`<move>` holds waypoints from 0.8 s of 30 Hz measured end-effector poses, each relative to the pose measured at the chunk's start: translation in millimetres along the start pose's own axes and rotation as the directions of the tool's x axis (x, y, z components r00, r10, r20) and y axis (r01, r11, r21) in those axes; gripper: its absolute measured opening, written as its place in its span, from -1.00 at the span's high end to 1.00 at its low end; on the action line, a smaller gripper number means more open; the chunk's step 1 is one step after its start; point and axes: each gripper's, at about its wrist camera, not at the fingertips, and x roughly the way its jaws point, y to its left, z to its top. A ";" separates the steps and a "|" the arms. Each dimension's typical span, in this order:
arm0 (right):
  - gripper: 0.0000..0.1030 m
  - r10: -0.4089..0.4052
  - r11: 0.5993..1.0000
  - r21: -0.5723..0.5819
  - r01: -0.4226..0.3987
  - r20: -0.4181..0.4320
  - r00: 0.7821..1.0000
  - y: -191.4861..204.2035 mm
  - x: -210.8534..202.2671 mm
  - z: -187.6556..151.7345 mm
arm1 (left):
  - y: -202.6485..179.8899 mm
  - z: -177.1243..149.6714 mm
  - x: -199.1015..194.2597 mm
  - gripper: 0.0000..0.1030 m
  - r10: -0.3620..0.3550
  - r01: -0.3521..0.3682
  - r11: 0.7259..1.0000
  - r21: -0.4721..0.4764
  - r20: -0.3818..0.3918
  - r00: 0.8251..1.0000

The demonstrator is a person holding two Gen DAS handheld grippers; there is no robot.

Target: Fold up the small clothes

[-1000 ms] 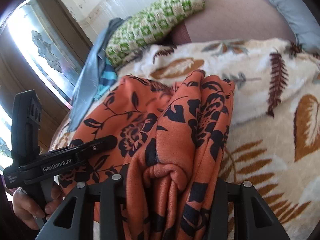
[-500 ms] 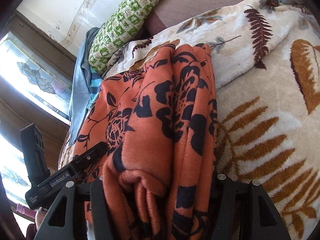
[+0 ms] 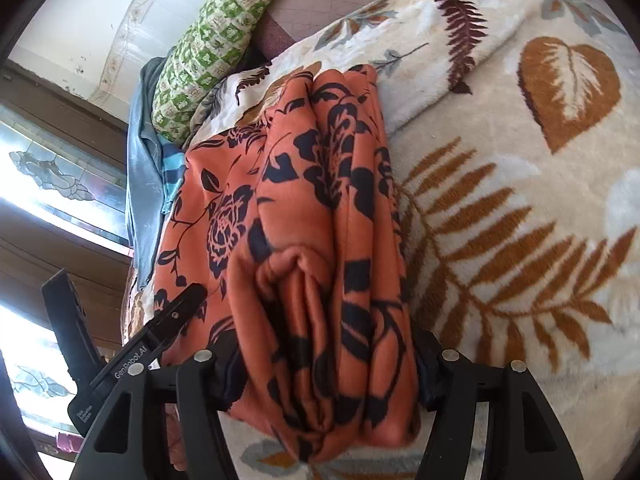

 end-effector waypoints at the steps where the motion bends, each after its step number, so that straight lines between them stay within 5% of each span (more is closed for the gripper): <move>1: -0.30 0.000 1.000 0.001 0.000 0.016 1.000 -1.3 -8.4 -3.1 | 1.8 -1.0 -9.4 -1.00 0.019 -0.019 1.000 -0.001 0.015 1.000; 12: -0.30 -0.028 0.985 -0.160 0.062 0.208 0.978 48.0 -89.1 -28.5 | 28.6 -4.7 -124.1 -1.00 0.075 -0.074 0.997 -0.016 0.214 0.974; 24: -0.30 -0.037 0.898 -0.395 0.194 0.373 0.927 143.4 -148.1 -80.6 | 19.7 -25.4 -223.2 -1.00 0.108 -0.142 0.988 0.068 0.366 0.924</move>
